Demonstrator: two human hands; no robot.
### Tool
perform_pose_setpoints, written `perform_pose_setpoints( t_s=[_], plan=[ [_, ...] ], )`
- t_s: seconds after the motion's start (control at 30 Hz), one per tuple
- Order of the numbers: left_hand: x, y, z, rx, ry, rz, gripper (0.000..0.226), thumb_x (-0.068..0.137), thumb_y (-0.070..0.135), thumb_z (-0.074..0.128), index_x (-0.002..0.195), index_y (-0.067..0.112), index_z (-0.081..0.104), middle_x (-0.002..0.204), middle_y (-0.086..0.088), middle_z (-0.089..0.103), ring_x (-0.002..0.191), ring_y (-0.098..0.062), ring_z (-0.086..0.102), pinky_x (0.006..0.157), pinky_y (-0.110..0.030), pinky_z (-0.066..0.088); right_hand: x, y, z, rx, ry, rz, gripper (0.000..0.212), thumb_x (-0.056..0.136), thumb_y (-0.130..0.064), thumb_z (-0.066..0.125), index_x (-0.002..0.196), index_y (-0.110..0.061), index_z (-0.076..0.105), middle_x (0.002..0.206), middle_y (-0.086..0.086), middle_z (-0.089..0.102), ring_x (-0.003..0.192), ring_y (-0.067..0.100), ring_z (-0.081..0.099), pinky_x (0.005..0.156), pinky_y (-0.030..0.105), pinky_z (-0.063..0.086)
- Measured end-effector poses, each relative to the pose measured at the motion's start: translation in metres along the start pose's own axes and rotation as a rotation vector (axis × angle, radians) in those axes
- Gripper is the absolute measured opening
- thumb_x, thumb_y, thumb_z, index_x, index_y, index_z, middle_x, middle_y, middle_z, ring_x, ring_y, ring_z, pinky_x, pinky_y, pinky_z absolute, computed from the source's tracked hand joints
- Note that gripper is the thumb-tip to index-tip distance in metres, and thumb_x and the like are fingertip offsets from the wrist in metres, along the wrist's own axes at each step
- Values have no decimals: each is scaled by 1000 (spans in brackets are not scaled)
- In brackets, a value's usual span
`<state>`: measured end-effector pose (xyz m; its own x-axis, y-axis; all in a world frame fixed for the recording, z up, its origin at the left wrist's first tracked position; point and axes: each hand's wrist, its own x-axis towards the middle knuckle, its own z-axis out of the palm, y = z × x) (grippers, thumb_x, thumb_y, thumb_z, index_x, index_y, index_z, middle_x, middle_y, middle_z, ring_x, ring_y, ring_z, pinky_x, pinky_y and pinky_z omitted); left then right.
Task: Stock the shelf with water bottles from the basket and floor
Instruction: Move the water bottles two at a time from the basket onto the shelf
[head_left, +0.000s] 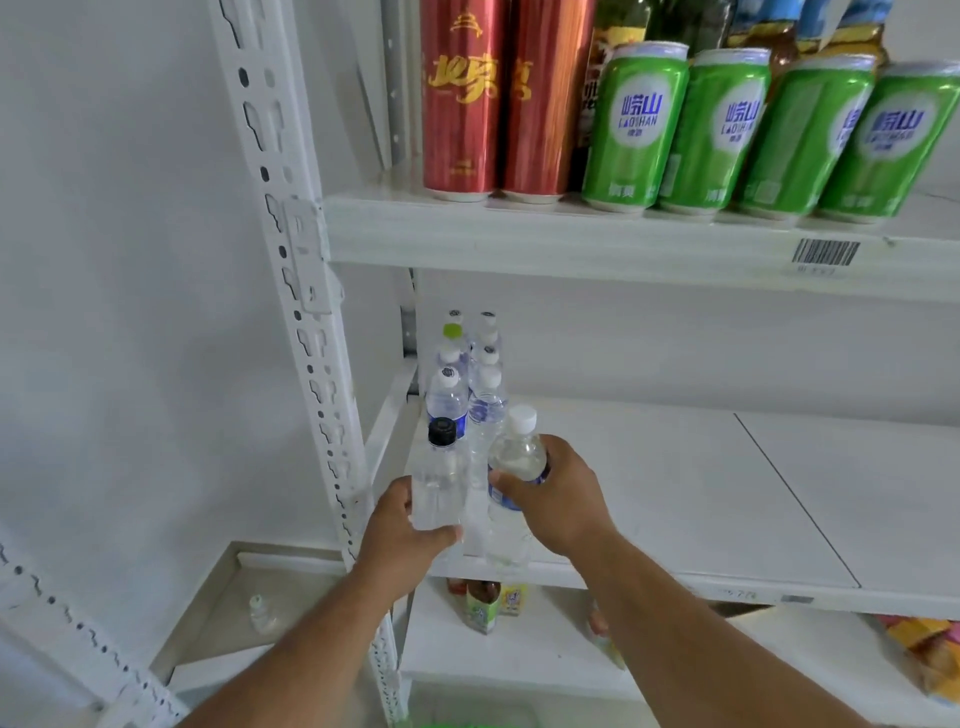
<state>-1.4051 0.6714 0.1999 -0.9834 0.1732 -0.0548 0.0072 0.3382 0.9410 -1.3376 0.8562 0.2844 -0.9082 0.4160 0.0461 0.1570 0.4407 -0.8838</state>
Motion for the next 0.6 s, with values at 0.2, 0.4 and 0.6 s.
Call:
perform_pose_setpoints(
  t_s=[0.2, 0.4, 0.6],
  plan=[
    [37, -13, 11, 38, 20, -26, 73, 62, 29, 88, 125, 30, 52, 117, 10, 61, 112, -11, 56, 95, -33, 48, 42, 13, 16, 35, -29, 57, 40, 73, -39, 78, 107, -33, 58, 91, -14, 66, 77, 3, 62, 53, 13, 41],
    [61, -23, 15, 26, 24, -67, 64, 62, 24, 89, 113, 38, 51, 103, 17, 63, 98, 3, 58, 79, -20, 48, 72, 26, 35, 31, -53, 80, 42, 72, -36, 78, 109, -30, 59, 93, -12, 67, 80, 5, 62, 58, 18, 42],
    [79, -28, 22, -13, -2, -47, 64, 66, 17, 88, 115, 34, 51, 108, 17, 61, 100, 10, 52, 74, -11, 41, 84, 34, 47, 47, -64, 94, 42, 72, -36, 78, 108, -34, 57, 93, -15, 66, 79, 0, 61, 59, 14, 41]
  ],
)
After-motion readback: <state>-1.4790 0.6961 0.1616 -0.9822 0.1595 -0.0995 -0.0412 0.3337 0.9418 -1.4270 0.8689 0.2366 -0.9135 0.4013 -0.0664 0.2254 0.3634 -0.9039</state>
